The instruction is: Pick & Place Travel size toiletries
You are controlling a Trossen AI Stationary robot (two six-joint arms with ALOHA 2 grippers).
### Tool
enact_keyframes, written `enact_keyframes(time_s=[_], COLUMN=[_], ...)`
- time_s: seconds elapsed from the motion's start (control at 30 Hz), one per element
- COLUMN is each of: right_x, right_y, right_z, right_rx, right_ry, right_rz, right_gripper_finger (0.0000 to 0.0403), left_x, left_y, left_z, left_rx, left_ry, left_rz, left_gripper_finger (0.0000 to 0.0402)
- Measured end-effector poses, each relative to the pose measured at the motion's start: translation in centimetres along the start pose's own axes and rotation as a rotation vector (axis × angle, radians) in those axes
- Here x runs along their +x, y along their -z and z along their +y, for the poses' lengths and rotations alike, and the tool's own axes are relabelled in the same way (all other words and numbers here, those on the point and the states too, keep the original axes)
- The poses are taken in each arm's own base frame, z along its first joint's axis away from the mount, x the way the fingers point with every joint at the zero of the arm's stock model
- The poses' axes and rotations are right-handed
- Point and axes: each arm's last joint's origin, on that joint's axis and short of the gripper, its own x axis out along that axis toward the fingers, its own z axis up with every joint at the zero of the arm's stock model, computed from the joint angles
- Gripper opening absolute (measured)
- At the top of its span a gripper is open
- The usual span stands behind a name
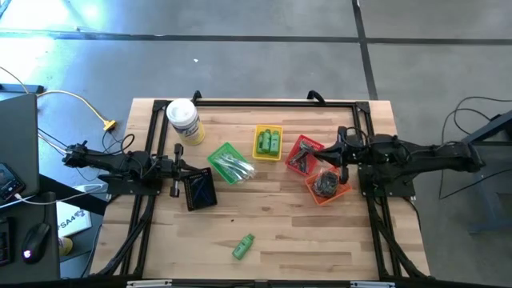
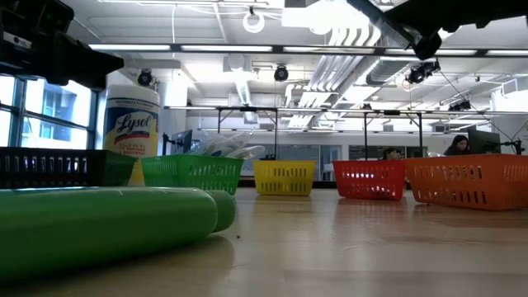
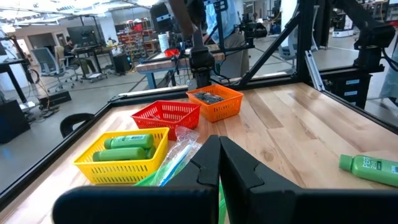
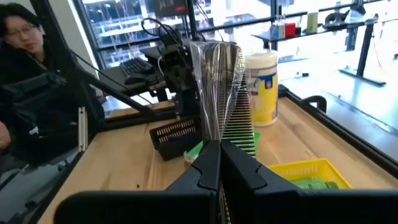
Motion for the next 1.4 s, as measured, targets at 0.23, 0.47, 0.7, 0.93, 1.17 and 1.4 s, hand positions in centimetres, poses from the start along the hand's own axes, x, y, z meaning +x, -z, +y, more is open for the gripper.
enact_keyframes(time_s=[0.23, 0.47, 0.7, 0.93, 1.17, 1.4], right_x=[1.6, 3.0, 4.0, 4.8, 4.4, 3.6], right_y=[-1.0, -2.8, -4.4, -5.6, -7.0, -8.5], right_z=[-0.9, -1.7, -2.6, -3.5, -4.2, -4.9], right_rx=[0.011, -0.013, -0.052, -0.059, -0.094, -0.134], right_ry=[-0.013, -0.035, -0.044, -0.034, 0.01, 0.081], right_rz=[0.044, 0.053, 0.05, 0.06, 0.11, 0.142], right_gripper_finger=[0.0003, 0.0003, 0.0003, 0.0003, 0.0003, 0.0003], left_x=[0.0, 0.0, 0.0, 0.0, 0.0, 0.0], left_y=[0.0, 0.0, 0.0, 0.0, 0.0, 0.0], left_z=[0.0, 0.0, 0.0, 0.0, 0.0, 0.0], left_rx=[0.0, 0.005, 0.007, 0.008, 0.008, 0.008], left_ry=[0.0, 0.0, 0.0, 0.0, 0.0, 0.0], left_rz=[0.0, 0.0, 0.0, 0.0, 0.002, 0.003], left_gripper_finger=[0.0, 0.0, 0.0, 0.0, 0.0, 0.0])
